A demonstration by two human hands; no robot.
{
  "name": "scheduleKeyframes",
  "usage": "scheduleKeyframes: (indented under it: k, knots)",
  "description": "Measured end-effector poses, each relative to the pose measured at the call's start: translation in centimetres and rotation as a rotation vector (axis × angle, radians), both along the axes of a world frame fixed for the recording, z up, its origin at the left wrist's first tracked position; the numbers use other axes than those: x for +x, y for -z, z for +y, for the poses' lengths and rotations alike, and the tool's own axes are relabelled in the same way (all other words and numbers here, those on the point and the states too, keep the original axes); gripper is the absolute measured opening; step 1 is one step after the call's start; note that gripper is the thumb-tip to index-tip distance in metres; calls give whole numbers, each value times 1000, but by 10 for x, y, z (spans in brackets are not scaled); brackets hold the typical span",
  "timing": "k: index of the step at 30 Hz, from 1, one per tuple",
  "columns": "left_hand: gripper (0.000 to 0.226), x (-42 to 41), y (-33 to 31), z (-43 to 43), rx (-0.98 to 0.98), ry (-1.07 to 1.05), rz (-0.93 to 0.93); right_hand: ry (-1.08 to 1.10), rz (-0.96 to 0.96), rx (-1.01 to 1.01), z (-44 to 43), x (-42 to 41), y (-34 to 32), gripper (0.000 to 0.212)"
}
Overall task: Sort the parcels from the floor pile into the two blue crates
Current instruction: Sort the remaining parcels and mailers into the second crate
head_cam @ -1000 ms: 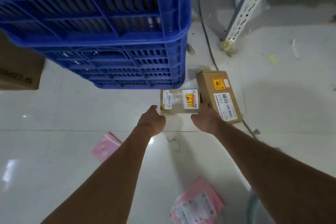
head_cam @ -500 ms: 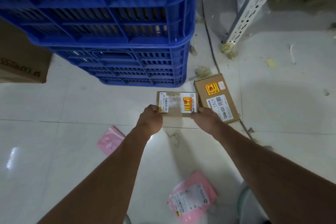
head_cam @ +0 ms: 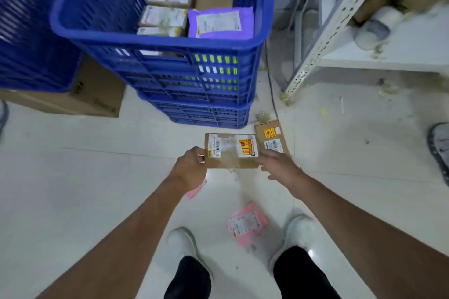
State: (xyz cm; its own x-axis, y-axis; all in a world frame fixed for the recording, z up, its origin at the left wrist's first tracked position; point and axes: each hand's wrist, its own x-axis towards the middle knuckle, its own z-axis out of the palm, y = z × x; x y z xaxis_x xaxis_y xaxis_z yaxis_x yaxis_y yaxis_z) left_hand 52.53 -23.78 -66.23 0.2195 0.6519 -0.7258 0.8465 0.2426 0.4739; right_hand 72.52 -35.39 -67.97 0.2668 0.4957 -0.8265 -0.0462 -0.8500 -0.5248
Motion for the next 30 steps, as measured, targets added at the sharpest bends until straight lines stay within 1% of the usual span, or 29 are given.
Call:
scheduleKeyframes:
  k: [2,6,7,11,12,14,18,20,23,26,27,29,30]
  knots:
    - [30,-9,-46,-5,6,-48,-47,25,10,12,-1,-9,-51,48]
    - [25,-24,-138,-11,58,-119,-107,49,7,82,-2,-31,-144,35]
    - [25,-30,-159,-12,67,-136,-109,63,2,97,0,-38,-166,36]
    - [25,-51,-237,0,72,-140,-146,114,-4,133,9,-63,-239,61]
    - [24,-57,-253,2,57,-129,-174,113,-10,145,12,-70,-257,59]
    - [23,-72,-282,10,47,-122,-245,98,-59,158,19,-84,-292,44]
    - [32,-101,-326,40,106,-154,-370,108,-175,236,48,-106,-354,40]
    - [32,-113,-350,56,137,-145,-413,111,-203,277,67,-117,-381,39]
    - [40,-123,-389,78,162,-86,-471,138,-211,342,88,-127,-410,37]
    - [33,-131,-422,99,200,-70,-501,151,-222,355,110,-133,-432,42]
    - [29,-131,-430,106,214,-63,-500,159,-217,361,117,-135,-436,40]
    - [22,-127,-441,118,242,-67,-491,169,-216,387,129,-137,-444,28]
    - [20,-123,-446,124,262,-72,-495,177,-219,397,135,-136,-445,25]
